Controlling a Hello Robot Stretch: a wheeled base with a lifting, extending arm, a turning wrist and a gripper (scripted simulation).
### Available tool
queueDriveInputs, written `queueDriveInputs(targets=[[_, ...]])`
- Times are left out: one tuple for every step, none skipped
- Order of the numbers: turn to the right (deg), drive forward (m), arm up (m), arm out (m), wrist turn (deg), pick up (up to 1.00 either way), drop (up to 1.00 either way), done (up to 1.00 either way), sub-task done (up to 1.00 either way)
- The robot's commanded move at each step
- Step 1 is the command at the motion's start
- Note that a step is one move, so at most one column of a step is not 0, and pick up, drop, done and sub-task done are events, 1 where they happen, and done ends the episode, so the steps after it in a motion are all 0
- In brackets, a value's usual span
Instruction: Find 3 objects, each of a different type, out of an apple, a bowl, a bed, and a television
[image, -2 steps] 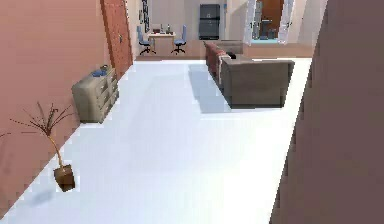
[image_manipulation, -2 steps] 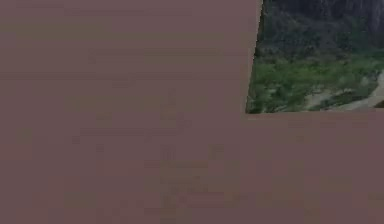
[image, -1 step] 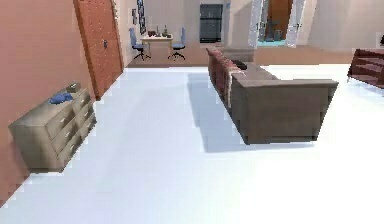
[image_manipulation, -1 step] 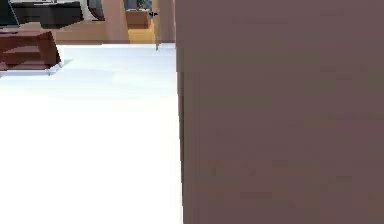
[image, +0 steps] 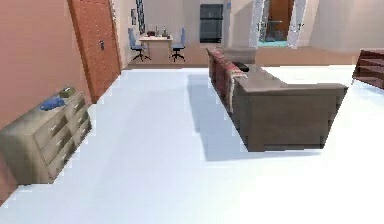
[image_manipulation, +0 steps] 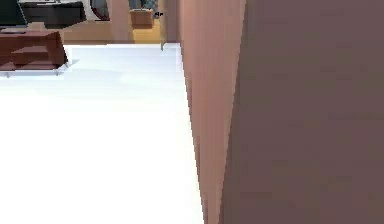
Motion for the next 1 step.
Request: queueDriveInputs(targets=[[36.0,0.0,0.0,0.0,0.0,0.0,0.0,0.0,0.0]])
